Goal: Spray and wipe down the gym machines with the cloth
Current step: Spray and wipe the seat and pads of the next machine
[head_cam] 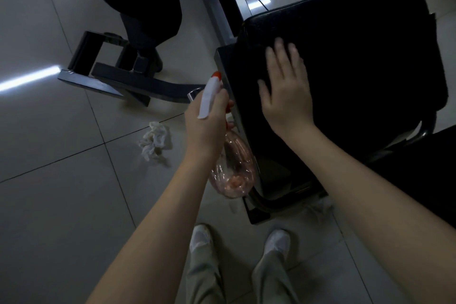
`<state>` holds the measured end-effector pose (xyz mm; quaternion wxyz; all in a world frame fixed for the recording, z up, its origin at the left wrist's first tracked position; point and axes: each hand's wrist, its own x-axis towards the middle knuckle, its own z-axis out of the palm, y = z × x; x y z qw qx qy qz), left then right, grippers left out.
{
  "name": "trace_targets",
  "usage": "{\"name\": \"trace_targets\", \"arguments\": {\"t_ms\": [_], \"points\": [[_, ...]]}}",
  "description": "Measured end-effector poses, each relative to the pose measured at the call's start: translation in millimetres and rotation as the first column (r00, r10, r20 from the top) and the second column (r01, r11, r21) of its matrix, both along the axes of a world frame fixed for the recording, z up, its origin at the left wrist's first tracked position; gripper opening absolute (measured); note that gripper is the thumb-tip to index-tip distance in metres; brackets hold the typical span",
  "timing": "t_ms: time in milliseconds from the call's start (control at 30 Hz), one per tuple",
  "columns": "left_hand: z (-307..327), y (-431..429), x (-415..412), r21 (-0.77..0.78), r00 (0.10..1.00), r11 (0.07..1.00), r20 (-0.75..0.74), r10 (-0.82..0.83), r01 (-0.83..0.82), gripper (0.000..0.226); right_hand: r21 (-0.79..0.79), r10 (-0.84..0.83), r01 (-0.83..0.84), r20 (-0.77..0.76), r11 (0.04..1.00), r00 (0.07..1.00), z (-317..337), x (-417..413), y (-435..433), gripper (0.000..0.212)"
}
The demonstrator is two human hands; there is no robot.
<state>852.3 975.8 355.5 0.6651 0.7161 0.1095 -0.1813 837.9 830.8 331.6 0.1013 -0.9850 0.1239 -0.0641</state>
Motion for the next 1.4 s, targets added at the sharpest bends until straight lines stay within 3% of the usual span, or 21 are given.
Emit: {"name": "trace_targets", "arguments": {"t_ms": [133, 267, 367, 433, 533, 733, 867, 1067, 1267, 1400], "points": [[-3.3, 6.4, -2.8, -0.051, 0.996, 0.997, -0.078, 0.05, -0.054, 0.014, -0.147, 0.087, -0.111, -0.162, 0.983, 0.983, 10.5, 43.2, 2.8, 0.06], [-5.8, 11.1, -4.3, -0.05, 0.994, 0.995, -0.078, 0.077, -0.082, 0.02, -0.285, 0.14, -0.207, -0.238, 0.936, 0.961, 18.8, 78.7, 9.2, 0.061], [-7.8, 8.7, -5.9, -0.037, 0.996, 0.996, -0.046, 0.077, -0.079, 0.029, -0.39, 0.184, -0.299, -0.306, 0.871, 0.934, 23.4, 98.5, 17.3, 0.044], [-7.5, 6.3, -6.3, -0.035, 0.997, 0.996, -0.019, 0.081, -0.081, 0.039, -0.504, 0.177, -0.367, -0.385, 0.782, 0.906, 20.5, 103.1, 22.9, 0.043], [-7.1, 6.1, -5.1, -0.022, 0.995, 0.995, 0.022, 0.096, -0.096, 0.036, -0.662, 0.101, -0.438, -0.483, 0.608, 0.87, 17.1, 102.7, 33.4, 0.059], [-4.5, 9.0, -13.6, -0.031, 0.993, 0.993, 0.025, 0.117, -0.116, 0.029, -0.678, 0.075, -0.565, -0.607, 0.471, 0.791, 0.5, 53.7, 40.5, 0.079], [-1.4, 6.7, -14.8, -0.023, 0.99, 0.993, 0.075, 0.117, -0.115, 0.032, -0.651, 0.095, -0.476, -0.53, 0.591, 0.843, 4.1, 44.7, 34.7, 0.077], [-5.2, 4.1, -12.6, 0.009, 0.985, 0.996, 0.148, 0.085, -0.087, 0.034, -0.707, 0.055, -0.464, -0.518, 0.534, 0.853, -4.5, 67.3, 44.0, 0.08], [-5.1, 6.7, -19.8, 0.054, 0.982, 0.996, 0.177, 0.064, -0.075, 0.031, -0.642, 0.104, -0.465, -0.518, 0.609, 0.849, -5.4, 8.5, 44.0, 0.073], [-0.9, 7.2, -23.3, 0.054, 0.98, 0.997, 0.195, 0.045, -0.056, 0.025, -0.548, 0.121, -0.427, -0.507, 0.719, 0.854, 0.4, -18.1, 40.4, 0.068]]}}
